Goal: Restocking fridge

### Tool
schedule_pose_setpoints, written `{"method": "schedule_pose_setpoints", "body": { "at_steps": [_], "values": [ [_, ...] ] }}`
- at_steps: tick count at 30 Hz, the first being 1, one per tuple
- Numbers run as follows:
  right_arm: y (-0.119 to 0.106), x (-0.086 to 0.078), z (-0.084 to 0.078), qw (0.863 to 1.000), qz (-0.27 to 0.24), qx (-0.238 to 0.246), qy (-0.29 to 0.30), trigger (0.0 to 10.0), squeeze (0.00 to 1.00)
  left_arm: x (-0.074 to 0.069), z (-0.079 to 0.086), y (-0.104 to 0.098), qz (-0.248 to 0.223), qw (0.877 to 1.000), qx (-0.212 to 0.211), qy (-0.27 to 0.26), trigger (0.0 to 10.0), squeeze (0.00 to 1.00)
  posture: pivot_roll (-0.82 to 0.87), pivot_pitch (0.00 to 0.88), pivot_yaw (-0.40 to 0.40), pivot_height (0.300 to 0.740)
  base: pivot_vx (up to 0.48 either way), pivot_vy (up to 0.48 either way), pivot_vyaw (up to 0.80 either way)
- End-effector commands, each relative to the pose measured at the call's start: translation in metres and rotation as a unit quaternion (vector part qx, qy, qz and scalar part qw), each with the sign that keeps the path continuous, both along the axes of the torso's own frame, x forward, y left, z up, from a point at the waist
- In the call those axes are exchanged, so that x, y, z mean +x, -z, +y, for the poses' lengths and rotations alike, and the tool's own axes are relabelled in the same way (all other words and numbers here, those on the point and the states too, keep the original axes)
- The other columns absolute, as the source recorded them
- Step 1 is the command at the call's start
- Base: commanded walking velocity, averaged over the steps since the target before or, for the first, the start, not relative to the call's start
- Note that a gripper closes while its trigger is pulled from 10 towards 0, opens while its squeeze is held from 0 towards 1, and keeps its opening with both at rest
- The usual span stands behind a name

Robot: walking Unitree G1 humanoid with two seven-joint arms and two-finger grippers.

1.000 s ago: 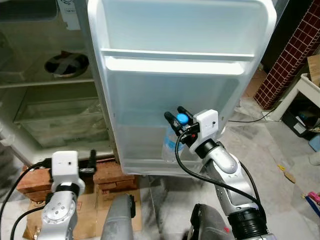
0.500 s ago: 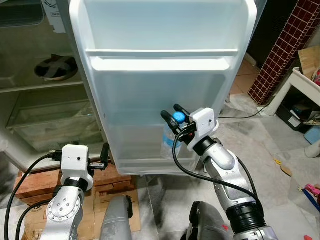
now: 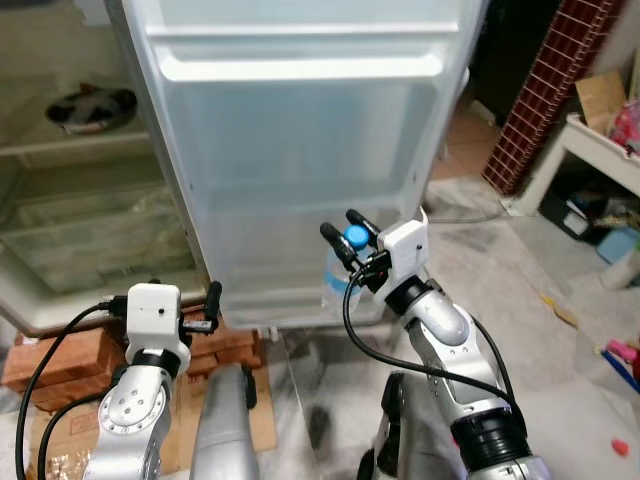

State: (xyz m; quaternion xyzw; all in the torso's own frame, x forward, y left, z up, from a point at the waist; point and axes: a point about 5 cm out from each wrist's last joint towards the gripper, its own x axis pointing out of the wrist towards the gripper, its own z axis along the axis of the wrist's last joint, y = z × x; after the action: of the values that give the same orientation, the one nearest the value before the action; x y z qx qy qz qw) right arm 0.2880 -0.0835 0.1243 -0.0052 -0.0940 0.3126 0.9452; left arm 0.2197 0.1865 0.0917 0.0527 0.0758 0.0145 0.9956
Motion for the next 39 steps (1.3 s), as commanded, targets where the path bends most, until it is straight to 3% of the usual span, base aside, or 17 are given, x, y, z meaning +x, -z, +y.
{"method": "schedule_pose_setpoints", "body": {
  "at_steps": [1, 11, 20, 23, 39],
  "values": [
    [-0.0083, 0.0016, 0.0024, 1.000, -0.023, 0.001, -0.002, 10.0, 0.00, 0.0030, 0.0031, -0.0050, -0.015, 1.000, 0.013, -0.017, 10.0, 0.00, 0.07, 0.000, -0.009, 0.504, 0.000, 0.000, 0.00],
    [-0.0098, -0.0016, 0.0068, 0.999, -0.041, -0.016, -0.009, 10.0, 0.00, 0.0059, 0.0057, -0.0065, -0.018, 0.999, 0.016, -0.028, 10.0, 0.00, 0.07, 0.000, -0.009, 0.504, 0.000, 0.000, 0.00],
    [-0.0088, -0.0018, 0.0070, 0.999, -0.039, -0.015, -0.006, 10.0, 0.00, 0.0071, 0.0067, -0.0055, -0.017, 0.999, 0.013, -0.034, 10.0, 0.00, 0.07, 0.000, -0.008, 0.504, 0.283, 0.000, 0.00],
    [-0.0090, -0.0028, 0.0070, 0.999, -0.040, -0.012, -0.008, 10.0, 0.00, 0.0077, 0.0069, -0.0047, -0.016, 0.999, 0.011, -0.036, 10.0, 0.00, 0.07, 0.000, -0.009, 0.484, 0.259, 0.000, 0.00],
    [-0.0098, -0.0022, 0.0056, 0.997, -0.061, -0.044, -0.016, 10.0, 0.00, 0.0075, 0.0067, -0.0041, -0.016, 0.999, 0.007, -0.045, 10.0, 0.00, 0.07, 0.000, -0.018, 0.480, 0.000, 0.000, 0.00]
  ]
}}
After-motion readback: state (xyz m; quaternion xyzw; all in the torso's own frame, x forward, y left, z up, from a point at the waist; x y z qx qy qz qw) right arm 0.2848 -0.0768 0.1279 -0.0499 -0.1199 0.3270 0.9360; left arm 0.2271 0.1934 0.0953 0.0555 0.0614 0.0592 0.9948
